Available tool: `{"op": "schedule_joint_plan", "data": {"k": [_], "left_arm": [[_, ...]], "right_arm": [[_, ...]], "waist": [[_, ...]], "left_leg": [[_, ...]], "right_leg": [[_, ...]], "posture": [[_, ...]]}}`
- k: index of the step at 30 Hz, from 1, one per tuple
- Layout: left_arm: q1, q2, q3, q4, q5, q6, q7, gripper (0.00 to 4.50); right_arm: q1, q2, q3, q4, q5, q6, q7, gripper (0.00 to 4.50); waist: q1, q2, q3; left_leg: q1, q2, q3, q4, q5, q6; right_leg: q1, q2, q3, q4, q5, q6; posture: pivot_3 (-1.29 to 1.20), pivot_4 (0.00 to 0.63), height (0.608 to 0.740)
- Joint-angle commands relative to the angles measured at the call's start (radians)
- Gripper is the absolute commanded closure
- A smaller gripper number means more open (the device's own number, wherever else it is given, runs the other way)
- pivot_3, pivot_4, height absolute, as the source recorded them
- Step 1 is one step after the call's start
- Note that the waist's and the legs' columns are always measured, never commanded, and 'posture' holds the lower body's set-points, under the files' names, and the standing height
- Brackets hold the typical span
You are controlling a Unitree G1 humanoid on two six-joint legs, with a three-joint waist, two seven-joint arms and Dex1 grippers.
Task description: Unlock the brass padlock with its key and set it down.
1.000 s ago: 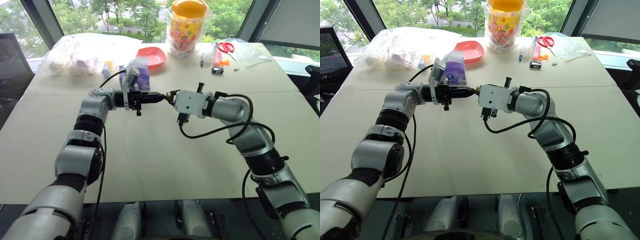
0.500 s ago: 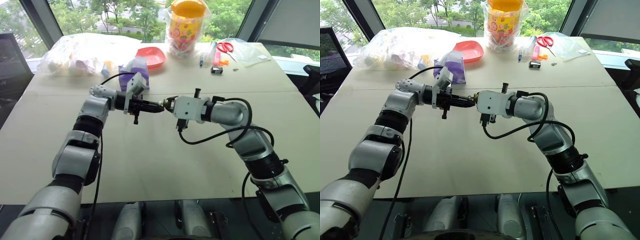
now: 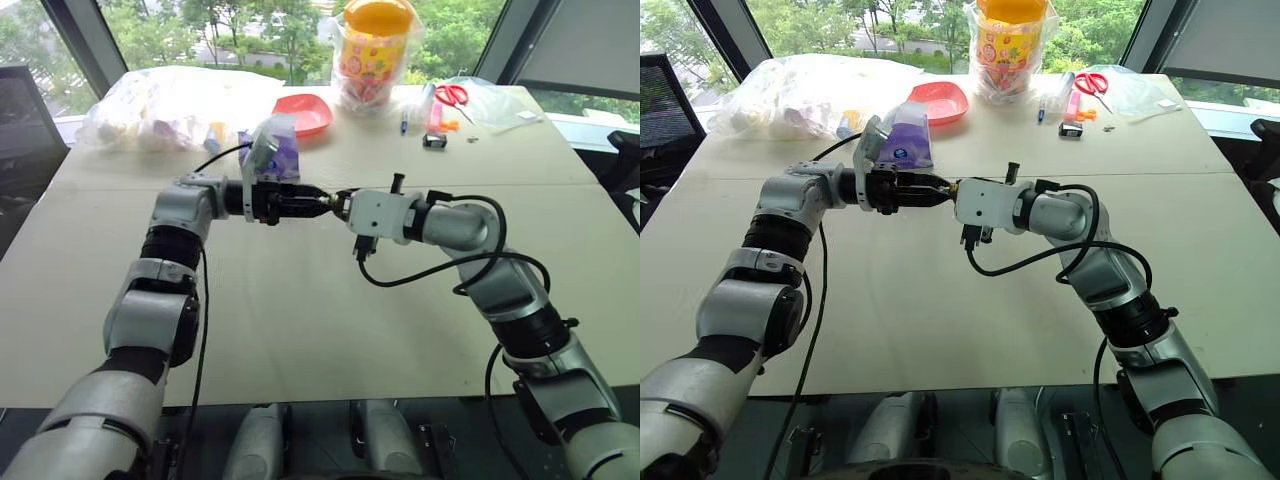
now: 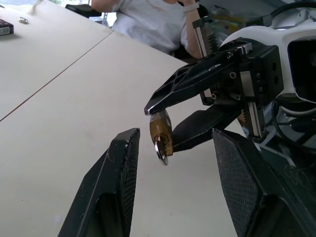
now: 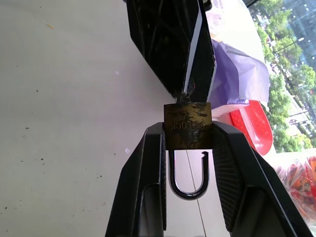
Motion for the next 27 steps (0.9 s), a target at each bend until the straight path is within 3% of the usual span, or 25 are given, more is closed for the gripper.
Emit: {"op": "schedule_joint_plan", "data": {"k": [1,4,8,13,18,21,24,27], "left_arm": [[-0.012,-0.016,0.004,-0.024,-0.002,-0.030,0.028,2.13],[-0.012,-0.041,0.005,-0.012,0.001,-0.047,0.059,2.90],[-0.010,-0.039,-0.003,-0.005,0.008,-0.053,0.055,4.41],[-0.011,-0.023,-0.012,0.003,0.022,-0.067,0.046,4.47],[-0.019,-0.013,-0.005,0.017,0.025,-0.078,0.039,4.47],[-0.015,-0.005,-0.002,0.010,0.024,-0.075,0.033,4.47],[-0.014,0.003,0.017,0.016,0.007,-0.050,0.027,4.47],[-0.017,0.005,0.032,0.014,-0.017,-0.012,0.012,4.47]], "right_arm": [[-0.027,-0.001,-0.018,-0.044,-0.006,-0.012,-0.014,3.73],[-0.026,0.002,-0.016,-0.051,-0.008,-0.007,-0.017,3.73],[-0.022,0.003,-0.017,-0.059,-0.012,0.001,-0.019,3.73],[-0.012,0.004,-0.026,-0.064,-0.011,0.012,-0.024,3.73],[0.009,-0.010,-0.040,-0.074,0.006,0.034,-0.012,1.55],[0.046,-0.045,-0.071,-0.101,-0.003,0.063,-0.020,0.02],[0.121,-0.030,-0.187,-0.188,0.078,0.194,-0.041,0.02],[0.155,0.045,-0.286,-0.300,0.222,0.382,-0.043,1.53]], "waist": [[-0.001,0.000,0.000],[-0.001,0.000,0.000],[-0.002,0.000,0.000],[-0.001,0.000,0.000],[0.000,0.000,0.000],[0.003,0.000,0.000],[0.003,0.000,0.000],[-0.001,0.000,0.000]], "left_leg": [[0.000,0.000,0.000,0.000,0.000,0.000],[0.000,0.000,0.000,0.000,0.000,0.000],[0.000,0.000,0.000,0.000,0.000,0.000],[0.000,0.000,0.000,0.000,0.000,0.000],[0.000,0.000,0.000,0.000,0.000,0.000],[0.000,-0.001,0.000,0.000,0.000,0.000],[0.000,-0.001,0.000,0.000,0.000,0.000],[0.000,0.000,0.000,0.000,0.000,0.000]], "right_leg": [[0.000,0.000,0.000,0.000,0.000,0.000],[0.000,0.000,0.000,0.000,0.000,0.000],[0.000,0.000,0.000,0.000,0.000,0.000],[0.000,0.000,0.000,0.000,0.000,0.000],[0.000,0.000,0.000,0.000,0.000,0.000],[0.000,0.000,0.000,0.000,0.000,0.000],[0.000,-0.001,0.000,-0.001,0.000,0.000],[0.000,-0.001,0.000,0.000,0.000,0.000]], "posture": [[0.00,0.150,0.740],[0.00,0.150,0.740],[0.00,0.150,0.740],[0.00,0.150,0.740],[0.00,0.150,0.740],[0.00,0.150,0.740],[0.00,0.150,0.740],[0.00,0.150,0.740]]}}
